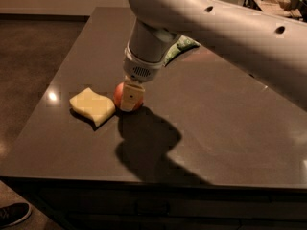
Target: Move apple near sponge
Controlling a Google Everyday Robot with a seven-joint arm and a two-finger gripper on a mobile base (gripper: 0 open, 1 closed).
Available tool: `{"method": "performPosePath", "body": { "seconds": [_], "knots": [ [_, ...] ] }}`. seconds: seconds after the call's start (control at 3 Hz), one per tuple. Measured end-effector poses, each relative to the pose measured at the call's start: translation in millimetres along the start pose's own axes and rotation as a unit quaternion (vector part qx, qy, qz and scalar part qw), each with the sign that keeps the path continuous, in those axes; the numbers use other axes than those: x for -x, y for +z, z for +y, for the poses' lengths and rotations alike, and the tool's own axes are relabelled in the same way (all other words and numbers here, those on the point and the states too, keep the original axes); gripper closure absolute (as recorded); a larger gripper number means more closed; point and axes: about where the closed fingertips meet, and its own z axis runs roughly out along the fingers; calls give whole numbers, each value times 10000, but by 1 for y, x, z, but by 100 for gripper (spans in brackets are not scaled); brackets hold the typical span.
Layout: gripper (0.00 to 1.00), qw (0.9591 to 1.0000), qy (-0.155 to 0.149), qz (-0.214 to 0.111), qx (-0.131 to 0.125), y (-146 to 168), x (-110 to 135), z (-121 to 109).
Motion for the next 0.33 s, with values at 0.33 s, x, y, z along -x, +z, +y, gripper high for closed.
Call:
{"method": "performPosePath", "body": {
  "seconds": [0.33],
  "knots": [
    [0,10000,-10,3,4,0,1,1]
  ]
}}
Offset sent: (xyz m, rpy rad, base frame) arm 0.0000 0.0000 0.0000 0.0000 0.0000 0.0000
